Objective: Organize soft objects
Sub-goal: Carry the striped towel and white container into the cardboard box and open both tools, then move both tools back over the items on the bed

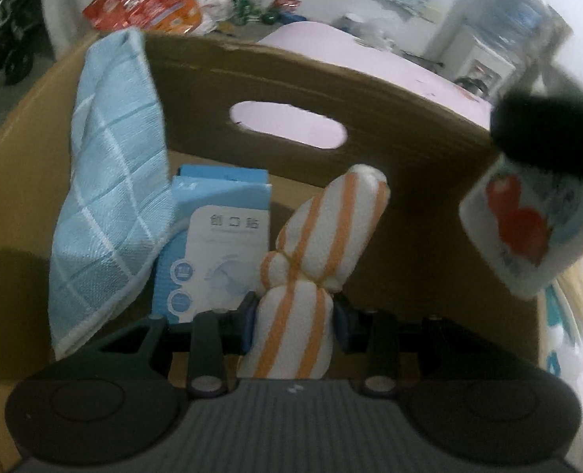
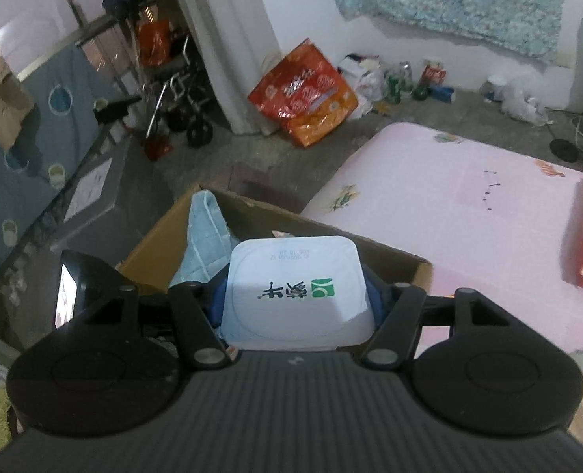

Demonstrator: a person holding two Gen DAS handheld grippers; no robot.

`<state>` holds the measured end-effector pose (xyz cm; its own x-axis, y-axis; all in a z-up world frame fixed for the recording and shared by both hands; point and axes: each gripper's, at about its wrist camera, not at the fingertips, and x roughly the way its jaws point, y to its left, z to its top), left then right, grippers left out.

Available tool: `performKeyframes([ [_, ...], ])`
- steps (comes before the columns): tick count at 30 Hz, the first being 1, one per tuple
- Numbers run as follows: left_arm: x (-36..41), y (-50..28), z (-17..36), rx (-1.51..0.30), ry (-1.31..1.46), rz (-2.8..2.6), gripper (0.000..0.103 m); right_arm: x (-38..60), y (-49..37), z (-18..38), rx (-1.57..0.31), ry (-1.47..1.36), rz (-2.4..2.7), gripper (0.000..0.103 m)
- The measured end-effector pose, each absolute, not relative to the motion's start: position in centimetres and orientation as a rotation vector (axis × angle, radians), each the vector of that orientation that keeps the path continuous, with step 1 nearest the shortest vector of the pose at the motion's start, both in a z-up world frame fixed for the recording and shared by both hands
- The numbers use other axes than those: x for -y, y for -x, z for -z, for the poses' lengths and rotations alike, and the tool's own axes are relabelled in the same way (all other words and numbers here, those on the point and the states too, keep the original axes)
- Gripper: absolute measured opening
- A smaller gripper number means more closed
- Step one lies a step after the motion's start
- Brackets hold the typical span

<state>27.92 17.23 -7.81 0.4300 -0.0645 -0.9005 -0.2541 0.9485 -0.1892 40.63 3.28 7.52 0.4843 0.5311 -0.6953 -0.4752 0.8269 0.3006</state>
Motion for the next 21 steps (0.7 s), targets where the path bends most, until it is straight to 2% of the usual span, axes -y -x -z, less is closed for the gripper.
performKeyframes([
  [10,-18.8,-26.9,7.7,-1.101,0.369,-0.141,0.042,-6.4,-42.9,-3.7,-0.929,0.087,-0.591,0.062],
  [17,-18.6,-27.4,7.9,-1.109,0.367,-0.131,0.042,-5.2,-42.7,-3.9,-0.882,0.103,-0.549,0.070],
  [21,-18.2,-27.5,7.8,-1.115,0.397,-0.095,0.048,-3.2,-41.6,-4.6,-0.869,0.058,-0.548,0.072],
])
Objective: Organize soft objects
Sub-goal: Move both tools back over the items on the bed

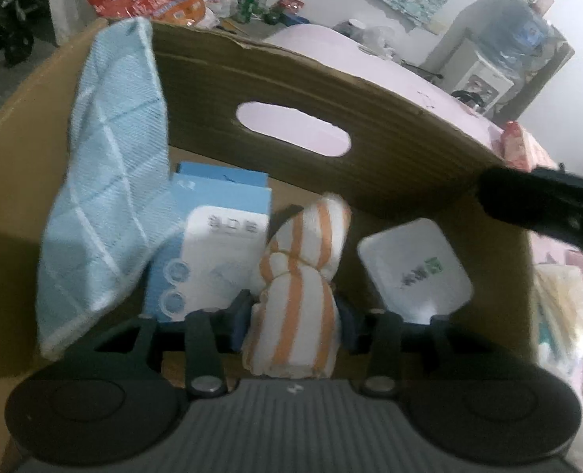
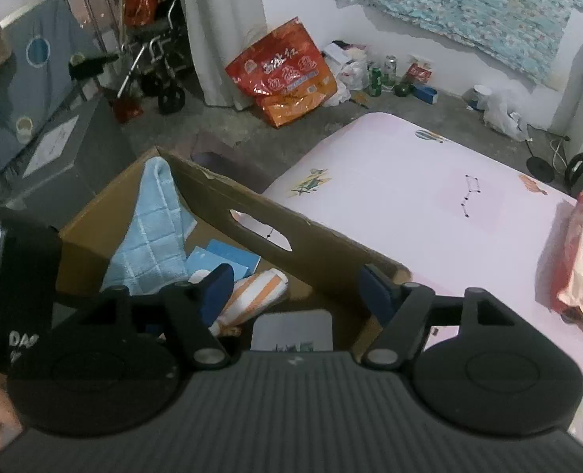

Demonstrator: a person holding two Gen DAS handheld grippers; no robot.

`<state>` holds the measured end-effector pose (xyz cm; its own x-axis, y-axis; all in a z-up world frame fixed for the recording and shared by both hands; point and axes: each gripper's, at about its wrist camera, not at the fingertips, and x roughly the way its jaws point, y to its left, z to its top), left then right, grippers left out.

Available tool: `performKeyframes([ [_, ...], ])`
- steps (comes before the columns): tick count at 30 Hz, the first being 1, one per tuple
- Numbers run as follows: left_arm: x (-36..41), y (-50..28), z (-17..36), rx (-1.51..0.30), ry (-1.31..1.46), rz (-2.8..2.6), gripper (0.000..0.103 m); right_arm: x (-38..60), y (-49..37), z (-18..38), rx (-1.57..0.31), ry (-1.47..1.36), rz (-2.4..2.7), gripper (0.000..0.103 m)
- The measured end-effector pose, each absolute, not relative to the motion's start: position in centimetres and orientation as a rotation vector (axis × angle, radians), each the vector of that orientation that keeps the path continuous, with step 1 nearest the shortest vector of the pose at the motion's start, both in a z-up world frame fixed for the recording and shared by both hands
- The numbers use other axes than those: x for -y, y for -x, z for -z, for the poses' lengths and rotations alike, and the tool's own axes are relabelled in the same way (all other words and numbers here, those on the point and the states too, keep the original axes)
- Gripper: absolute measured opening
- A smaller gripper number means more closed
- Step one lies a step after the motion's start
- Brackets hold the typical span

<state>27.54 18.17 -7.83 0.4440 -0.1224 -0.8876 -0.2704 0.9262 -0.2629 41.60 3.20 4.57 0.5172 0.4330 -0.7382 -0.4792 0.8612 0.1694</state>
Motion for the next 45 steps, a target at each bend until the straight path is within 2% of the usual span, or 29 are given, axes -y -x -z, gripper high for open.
performKeyframes([
  [2,-18.0,-27.5,7.9,-1.118,0.436,-0.065,0.053,-1.8,-40.8,-5.0,-0.864,0.035,-0.547,0.073],
  [8,-17.5,-27.0,6.8,-1.103,0.428,-0.087,0.059,2.3,-38.1,-6.3,-0.839,-0.017,-0.535,0.074],
  [12,-17.4,-26.1,5.5,-1.077,0.424,-0.094,0.073,5.2,-35.8,-7.9,-0.798,-0.081,-0.539,0.075],
  [17,-16.5,-24.8,3.2,-1.046,0.373,-0.116,0.078,9.8,-31.9,-9.9,-0.741,-0.163,-0.535,0.077],
  [24,-13.8,-21.2,-0.6,-0.992,0.307,-0.067,0.078,18.0,-24.3,-10.9,-0.674,-0.292,-0.471,0.081],
  [29,-10.2,-18.3,-3.0,-0.941,0.226,0.027,0.086,24.9,-18.2,-9.5,-0.650,-0.424,-0.385,0.083],
  [37,-2.6,-15.9,-4.4,-0.906,0.093,0.209,0.086,31.8,-10.6,-3.4,-0.682,-0.608,-0.277,0.083],
  [45,3.5,-18.4,-3.6,-0.938,0.063,0.297,0.086,32.6,-10.5,1.6,-0.706,-0.720,-0.255,0.083],
])
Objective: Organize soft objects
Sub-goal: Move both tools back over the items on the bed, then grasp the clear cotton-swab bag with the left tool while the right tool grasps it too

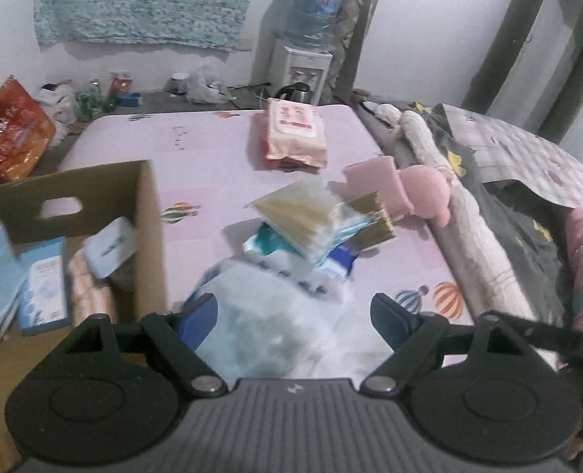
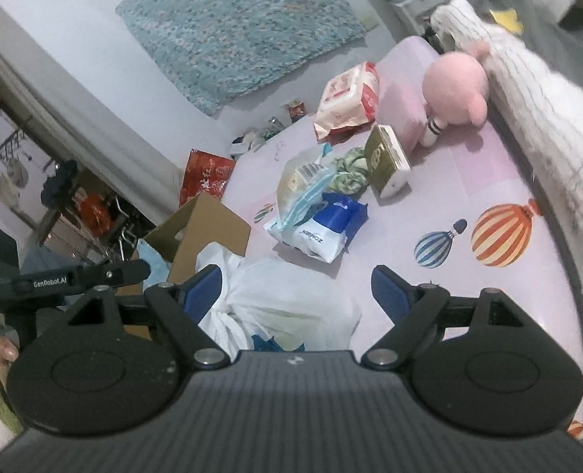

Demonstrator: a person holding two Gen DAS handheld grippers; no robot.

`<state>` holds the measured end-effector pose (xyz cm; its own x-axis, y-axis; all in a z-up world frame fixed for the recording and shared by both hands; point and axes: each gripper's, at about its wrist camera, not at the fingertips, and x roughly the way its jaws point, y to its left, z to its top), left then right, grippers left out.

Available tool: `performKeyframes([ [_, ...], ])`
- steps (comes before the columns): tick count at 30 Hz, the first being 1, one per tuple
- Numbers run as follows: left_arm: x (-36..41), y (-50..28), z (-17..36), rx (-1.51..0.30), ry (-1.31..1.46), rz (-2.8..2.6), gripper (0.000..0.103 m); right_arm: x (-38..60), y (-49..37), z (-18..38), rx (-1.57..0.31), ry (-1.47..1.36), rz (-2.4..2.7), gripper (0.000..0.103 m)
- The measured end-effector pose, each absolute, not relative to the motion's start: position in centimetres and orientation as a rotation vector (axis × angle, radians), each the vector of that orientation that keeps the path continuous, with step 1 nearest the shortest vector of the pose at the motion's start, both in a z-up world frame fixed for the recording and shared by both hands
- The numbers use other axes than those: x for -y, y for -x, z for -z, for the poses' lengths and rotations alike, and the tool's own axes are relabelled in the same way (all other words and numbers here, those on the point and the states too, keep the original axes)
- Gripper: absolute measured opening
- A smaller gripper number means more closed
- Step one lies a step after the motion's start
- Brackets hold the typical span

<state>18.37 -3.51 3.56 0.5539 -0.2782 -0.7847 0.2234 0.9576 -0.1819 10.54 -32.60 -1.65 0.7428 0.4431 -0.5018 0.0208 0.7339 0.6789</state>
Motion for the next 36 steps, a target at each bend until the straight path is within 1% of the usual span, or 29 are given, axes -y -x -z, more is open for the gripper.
performKeyframes([
  [7,4.8,-24.0,-1.7,-1.037,0.241,0.267,0.086,33.0,-17.8,2.7,-0.657,-0.823,-0.277,0.083],
  [9,5.0,-25.8,-0.8,-1.065,0.288,0.247,0.084,33.3,-20.6,2.8,-0.643,-0.839,-0.264,0.081],
  [13,5.7,-29.1,1.4,-1.125,0.331,0.229,0.073,33.0,-26.7,3.5,-0.658,-0.821,-0.267,0.074],
  [15,5.9,-30.4,2.6,-1.156,0.358,0.223,0.064,32.3,-30.2,4.1,-0.692,-0.795,-0.270,0.069],
  [21,5.7,-33.1,5.3,-1.212,0.463,0.185,0.056,30.8,-37.5,7.3,-0.837,-0.769,-0.267,0.063],
  [23,5.8,-33.7,5.9,-1.226,0.475,0.186,0.055,30.5,-38.4,8.5,-0.880,-0.784,-0.285,0.059],
  [28,6.4,-34.4,6.6,-1.252,0.484,0.199,0.050,30.4,-38.8,10.4,-0.936,-0.869,-0.357,0.042],
  [33,7.1,-34.0,6.0,-1.238,0.464,0.227,0.043,30.5,-38.3,10.5,-0.931,-0.884,-0.357,0.039],
  [36,7.4,-33.2,4.9,-1.219,0.454,0.255,0.042,30.6,-37.2,9.5,-0.903,-0.881,-0.354,0.035],
])
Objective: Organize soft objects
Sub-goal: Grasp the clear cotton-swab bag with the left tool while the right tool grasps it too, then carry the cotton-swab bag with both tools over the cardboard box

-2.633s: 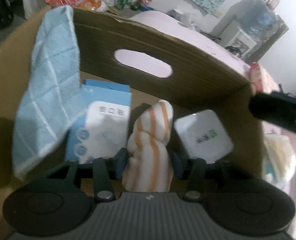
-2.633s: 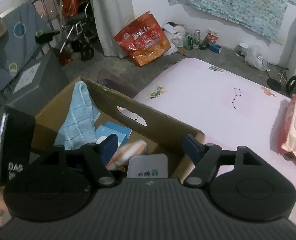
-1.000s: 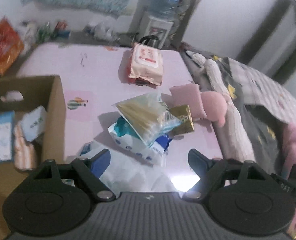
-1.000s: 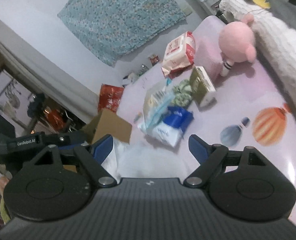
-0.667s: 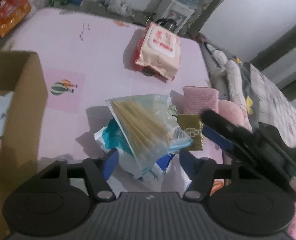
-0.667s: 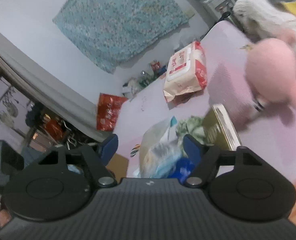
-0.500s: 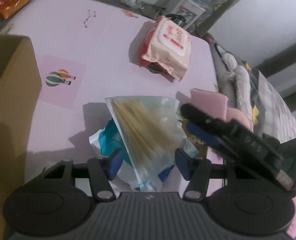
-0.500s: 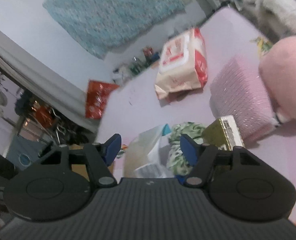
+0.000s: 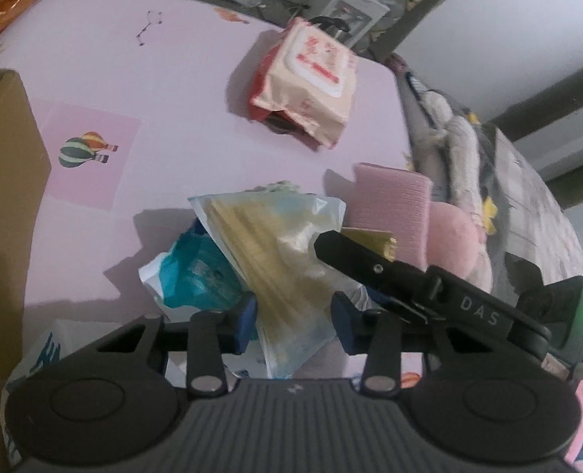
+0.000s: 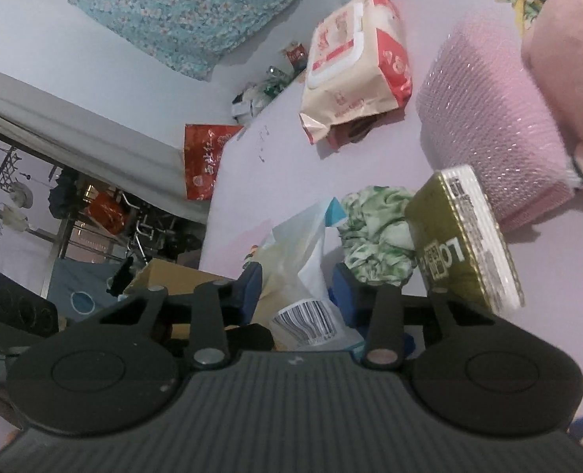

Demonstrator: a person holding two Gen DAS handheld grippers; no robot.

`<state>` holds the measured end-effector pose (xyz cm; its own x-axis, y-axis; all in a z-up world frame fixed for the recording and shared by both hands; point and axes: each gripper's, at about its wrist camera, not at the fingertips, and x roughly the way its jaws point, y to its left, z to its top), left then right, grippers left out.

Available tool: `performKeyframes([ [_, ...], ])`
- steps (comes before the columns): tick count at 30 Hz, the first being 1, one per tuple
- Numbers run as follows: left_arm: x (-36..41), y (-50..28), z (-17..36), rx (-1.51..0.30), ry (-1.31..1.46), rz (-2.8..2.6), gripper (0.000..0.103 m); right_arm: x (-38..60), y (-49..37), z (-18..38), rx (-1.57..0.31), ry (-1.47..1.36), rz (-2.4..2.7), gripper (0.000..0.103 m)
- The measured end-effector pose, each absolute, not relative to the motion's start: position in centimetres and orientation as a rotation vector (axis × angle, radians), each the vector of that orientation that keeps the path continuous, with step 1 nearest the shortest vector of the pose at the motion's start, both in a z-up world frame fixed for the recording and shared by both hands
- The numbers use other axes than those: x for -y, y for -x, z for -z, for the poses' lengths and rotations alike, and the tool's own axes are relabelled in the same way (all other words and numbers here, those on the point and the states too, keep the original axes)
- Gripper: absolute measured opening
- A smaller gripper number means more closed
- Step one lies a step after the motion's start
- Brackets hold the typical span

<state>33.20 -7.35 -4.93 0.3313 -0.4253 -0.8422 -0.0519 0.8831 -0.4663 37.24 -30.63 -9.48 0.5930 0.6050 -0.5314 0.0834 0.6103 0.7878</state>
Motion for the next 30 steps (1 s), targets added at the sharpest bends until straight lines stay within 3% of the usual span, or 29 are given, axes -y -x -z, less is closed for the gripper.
performKeyframes([
  [3,7.7,-31.9,3.5,-1.196,0.438,0.287,0.039,31.1,-35.4,8.0,-0.872,-0.902,-0.367,0.026],
  [16,5.5,-23.4,-2.7,-1.068,0.410,0.396,0.039,28.9,-26.2,1.1,-0.757,-0.891,-0.393,0.026],
  [30,-7.3,-13.4,-8.1,-0.913,0.484,0.268,0.039,15.7,-22.2,-7.1,-0.735,-0.756,-0.604,0.026],
])
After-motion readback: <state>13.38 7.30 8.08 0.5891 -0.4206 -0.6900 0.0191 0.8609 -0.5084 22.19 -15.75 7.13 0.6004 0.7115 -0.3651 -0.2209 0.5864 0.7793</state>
